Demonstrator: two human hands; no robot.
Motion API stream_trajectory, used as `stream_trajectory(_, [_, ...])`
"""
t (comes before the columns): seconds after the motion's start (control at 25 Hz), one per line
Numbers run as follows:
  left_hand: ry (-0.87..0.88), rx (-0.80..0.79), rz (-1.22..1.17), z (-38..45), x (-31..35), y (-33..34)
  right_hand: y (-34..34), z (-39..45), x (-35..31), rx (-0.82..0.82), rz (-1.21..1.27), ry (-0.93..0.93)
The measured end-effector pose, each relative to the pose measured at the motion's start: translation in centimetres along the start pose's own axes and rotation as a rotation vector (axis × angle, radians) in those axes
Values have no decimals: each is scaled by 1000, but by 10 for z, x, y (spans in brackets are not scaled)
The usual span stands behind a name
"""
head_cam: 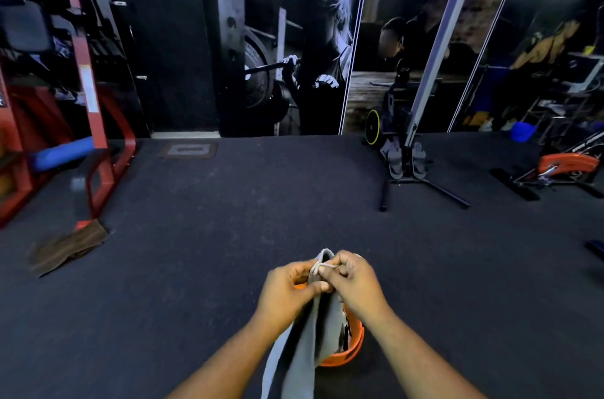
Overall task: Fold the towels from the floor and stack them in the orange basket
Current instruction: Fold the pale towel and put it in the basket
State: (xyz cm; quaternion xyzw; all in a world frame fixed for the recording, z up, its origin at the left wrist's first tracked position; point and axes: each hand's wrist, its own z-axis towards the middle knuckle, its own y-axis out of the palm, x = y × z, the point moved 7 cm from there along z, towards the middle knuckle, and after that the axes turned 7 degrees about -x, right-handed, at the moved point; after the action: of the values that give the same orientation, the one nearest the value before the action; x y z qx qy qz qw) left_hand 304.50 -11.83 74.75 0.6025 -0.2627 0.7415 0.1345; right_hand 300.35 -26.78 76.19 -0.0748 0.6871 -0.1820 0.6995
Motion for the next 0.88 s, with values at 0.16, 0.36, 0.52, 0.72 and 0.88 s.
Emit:
stream_trajectory(0.16, [22,51,59,14,16,-15,-18,8,-1,-59,-266,-130])
stream_trajectory(0.36, [-43,339,87,43,39,-77,-58,19,12,-194,-947,16])
stream_trajectory(0.52, [-118,357,417,59,55,-106,-102,34,-30,4,-1247,-50])
stream_trajectory(0.72, [-132,357,363,73,71,-107,-129,44,-66,38,-961,-35])
stream_trajectory(0.88, [-114,371,176,69,75,-98,-144,41,-64,183,-474,-78])
